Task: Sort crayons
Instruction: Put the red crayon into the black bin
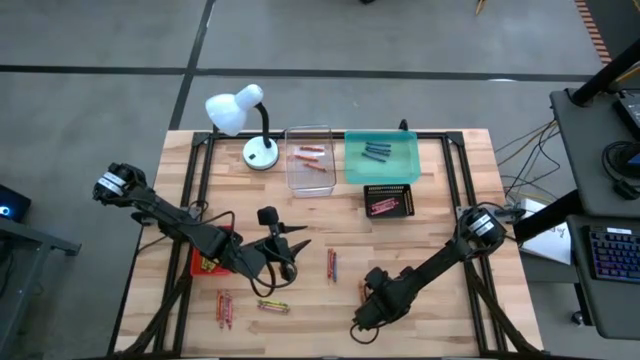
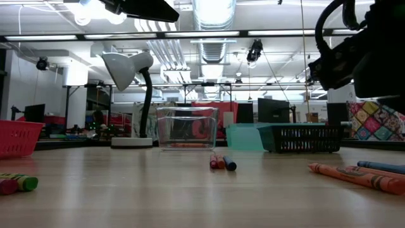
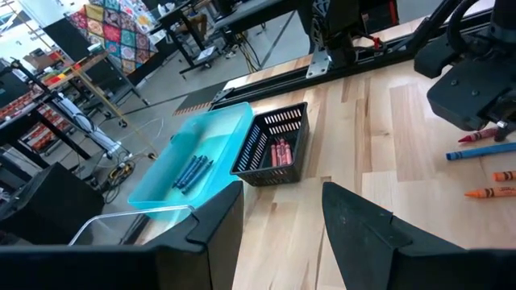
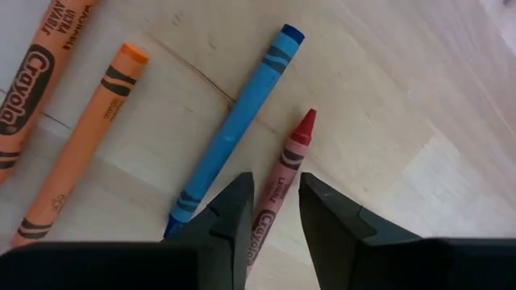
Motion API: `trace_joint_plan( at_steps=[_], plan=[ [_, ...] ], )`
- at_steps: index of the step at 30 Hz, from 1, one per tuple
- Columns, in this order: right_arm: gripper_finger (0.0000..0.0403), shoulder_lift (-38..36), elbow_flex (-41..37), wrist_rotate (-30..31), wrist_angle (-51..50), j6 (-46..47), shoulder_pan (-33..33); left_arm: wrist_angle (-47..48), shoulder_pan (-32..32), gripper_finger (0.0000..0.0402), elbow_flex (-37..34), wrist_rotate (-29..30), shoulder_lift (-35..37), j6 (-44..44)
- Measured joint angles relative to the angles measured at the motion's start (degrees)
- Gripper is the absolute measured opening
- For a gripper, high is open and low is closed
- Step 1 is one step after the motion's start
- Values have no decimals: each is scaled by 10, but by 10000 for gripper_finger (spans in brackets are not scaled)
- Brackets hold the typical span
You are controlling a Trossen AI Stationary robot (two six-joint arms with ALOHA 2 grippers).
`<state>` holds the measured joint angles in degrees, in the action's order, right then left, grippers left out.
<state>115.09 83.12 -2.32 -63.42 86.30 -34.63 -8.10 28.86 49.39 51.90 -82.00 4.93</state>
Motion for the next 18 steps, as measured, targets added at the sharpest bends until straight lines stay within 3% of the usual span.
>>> trace_joint_plan(
  at_steps=[11,18],
  plan=[
    [15,0,-9,13,-4,-7,0,0,0,153,0,0,0,-12],
    [12,-7,-11,31,-40,-16,3,0,0,153,0,0,0,-16]
  ],
)
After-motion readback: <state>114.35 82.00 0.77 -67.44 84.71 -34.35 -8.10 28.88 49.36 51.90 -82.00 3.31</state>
